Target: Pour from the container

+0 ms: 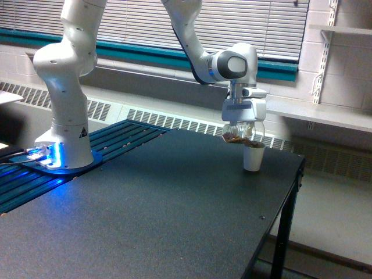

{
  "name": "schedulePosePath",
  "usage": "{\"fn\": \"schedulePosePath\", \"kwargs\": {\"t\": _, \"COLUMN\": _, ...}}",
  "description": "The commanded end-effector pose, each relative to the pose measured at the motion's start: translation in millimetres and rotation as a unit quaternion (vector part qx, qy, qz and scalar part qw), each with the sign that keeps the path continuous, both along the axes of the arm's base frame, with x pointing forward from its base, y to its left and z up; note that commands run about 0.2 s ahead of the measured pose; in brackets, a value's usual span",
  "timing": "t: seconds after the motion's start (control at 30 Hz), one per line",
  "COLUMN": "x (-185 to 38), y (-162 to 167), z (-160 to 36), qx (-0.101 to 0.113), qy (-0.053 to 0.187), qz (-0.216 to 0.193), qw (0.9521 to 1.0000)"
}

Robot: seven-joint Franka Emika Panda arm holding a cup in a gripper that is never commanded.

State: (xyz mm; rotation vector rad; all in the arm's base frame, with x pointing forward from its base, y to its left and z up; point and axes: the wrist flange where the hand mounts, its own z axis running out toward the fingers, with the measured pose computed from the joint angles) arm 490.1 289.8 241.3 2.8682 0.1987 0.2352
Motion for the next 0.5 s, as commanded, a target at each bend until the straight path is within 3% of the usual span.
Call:
{"fn": "schedulePosePath", "kwargs": {"t": 0.03, "x": 1.8, "y": 5.3, "z": 3.1, "qx": -0.005, "qy": 0.007, "qz": 0.015, "qw": 0.9998}}
{"fn": "schedulePosePath", "kwargs": {"t": 0.5, "x": 7.4, "y": 13.0, "z": 5.6, "qx": -0.019, "qy": 0.023, "qz": 0.034, "qw": 0.9990}}
